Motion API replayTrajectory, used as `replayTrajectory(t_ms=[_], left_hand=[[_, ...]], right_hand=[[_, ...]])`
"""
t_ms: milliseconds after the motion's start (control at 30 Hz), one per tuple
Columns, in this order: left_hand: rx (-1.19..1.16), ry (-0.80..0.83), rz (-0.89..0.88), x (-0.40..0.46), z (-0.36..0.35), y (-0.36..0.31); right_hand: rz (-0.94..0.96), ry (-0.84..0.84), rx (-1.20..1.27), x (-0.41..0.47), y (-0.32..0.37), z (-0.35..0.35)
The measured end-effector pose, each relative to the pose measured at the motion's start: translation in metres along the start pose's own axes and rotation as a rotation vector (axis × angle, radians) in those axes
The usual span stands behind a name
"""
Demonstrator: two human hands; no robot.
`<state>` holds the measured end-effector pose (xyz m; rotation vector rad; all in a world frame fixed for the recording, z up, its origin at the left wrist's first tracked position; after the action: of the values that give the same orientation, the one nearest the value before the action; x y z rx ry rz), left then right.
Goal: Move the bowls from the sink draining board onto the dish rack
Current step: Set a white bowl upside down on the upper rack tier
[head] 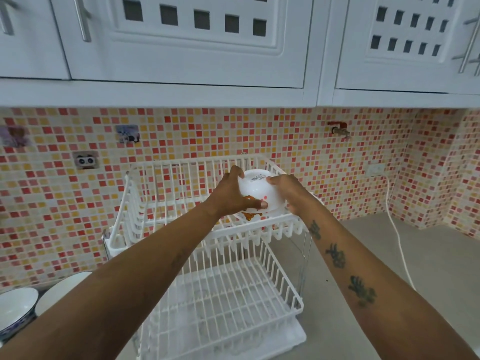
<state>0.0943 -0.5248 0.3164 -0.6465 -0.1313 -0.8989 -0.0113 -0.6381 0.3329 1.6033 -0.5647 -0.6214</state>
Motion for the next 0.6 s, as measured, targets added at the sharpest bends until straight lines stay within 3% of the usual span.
replayTrajectory(t_ms=[600], left_hand=[[0.049, 0.087, 0.01, -0.0018, -0.0035, 0.0005]], right_hand=[[-0.001, -0.112, -0.14, 0.0072, -0.0022, 0.0016]])
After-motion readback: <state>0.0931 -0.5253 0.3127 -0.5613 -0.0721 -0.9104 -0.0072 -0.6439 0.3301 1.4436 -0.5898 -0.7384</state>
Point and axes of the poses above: each hand's wrist, its own x-axis towards the middle knuckle, its own z-axis out of the back of the hand, y = z × x, the point moved 3 cm from there along x, towards the middle knuckle, and after that the axes turned 13 degrees about x, right-handed, at the moved point
